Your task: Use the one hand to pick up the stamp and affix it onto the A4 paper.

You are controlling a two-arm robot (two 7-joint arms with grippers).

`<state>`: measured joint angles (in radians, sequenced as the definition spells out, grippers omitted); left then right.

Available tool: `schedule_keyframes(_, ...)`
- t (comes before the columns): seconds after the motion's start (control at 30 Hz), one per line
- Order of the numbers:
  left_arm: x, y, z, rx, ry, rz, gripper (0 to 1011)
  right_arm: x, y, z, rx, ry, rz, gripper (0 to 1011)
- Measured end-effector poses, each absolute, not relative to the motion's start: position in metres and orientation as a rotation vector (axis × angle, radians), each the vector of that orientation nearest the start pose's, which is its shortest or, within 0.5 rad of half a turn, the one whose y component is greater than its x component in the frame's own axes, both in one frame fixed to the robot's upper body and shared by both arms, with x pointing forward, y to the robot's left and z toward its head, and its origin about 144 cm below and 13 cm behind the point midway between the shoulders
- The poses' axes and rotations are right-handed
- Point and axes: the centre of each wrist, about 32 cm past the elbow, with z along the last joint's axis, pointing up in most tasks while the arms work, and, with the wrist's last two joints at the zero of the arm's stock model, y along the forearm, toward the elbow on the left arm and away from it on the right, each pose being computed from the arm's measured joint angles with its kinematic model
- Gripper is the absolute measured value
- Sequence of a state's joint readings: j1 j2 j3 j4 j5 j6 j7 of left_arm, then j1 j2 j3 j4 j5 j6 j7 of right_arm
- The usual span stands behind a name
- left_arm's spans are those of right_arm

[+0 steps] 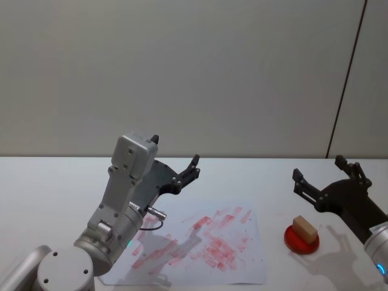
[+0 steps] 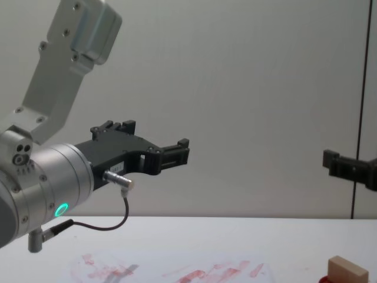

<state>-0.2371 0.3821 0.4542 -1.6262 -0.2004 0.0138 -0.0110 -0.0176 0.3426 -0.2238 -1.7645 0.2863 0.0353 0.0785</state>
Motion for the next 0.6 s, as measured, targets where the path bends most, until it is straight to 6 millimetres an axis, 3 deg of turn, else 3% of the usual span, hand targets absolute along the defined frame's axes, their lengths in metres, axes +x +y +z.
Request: schedule_keyframes(0.6, 0.492, 0.198, 1.204, 0.061, -0.268, 1.124, 1002, 0.435, -0.262, 1.164, -0.129, -0.041, -1.177, 1001)
